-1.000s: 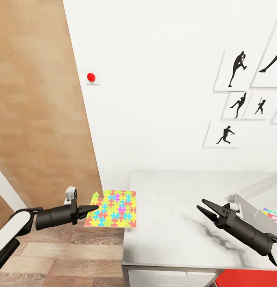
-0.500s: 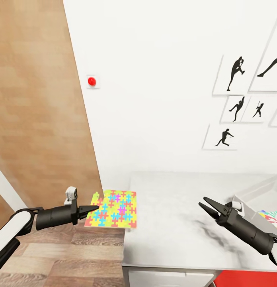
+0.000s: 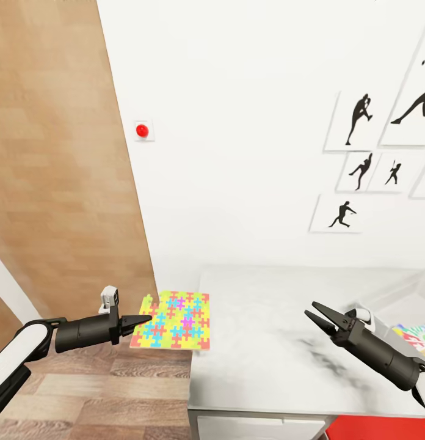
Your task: Put all the toys in the child's room - the three board games (two on the bed and one on the table), the two jigsaw puzzles on the table, and the tennis ball on the table - inside the toy box on the table in the child's room.
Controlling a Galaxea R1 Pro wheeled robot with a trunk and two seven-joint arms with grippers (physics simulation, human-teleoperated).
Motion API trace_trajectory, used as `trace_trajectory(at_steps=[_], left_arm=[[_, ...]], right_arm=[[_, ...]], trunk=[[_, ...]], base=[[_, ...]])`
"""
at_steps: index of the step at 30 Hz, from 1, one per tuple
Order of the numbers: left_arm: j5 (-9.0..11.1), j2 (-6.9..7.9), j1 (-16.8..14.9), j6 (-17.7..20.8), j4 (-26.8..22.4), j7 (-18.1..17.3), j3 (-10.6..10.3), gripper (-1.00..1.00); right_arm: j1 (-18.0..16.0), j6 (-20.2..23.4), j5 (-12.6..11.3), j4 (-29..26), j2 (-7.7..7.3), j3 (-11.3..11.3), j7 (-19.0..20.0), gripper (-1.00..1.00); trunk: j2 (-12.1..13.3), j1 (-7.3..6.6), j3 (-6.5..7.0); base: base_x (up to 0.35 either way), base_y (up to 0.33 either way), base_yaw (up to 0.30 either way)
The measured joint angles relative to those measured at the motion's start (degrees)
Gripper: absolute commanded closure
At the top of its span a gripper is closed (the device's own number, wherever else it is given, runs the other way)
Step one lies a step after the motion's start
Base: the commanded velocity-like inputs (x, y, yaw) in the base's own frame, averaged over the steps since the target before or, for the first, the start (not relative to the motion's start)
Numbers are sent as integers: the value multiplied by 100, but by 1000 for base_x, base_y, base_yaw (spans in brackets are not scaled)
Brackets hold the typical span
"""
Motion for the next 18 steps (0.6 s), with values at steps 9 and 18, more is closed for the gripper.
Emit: trace_trajectory(at_steps=[9, 18], left_arm=[[1, 5, -1, 0, 0, 1, -1, 100], [0, 18, -1, 1, -3, 1, 0, 100]], right_arm=[[1, 0, -1, -1, -4, -6, 6, -100], [1, 0, -1, -1, -4, -6, 10, -100]], trunk=[[361, -198, 210], [723, -393, 433]], base=[[0, 0, -177], [-120, 0, -209]])
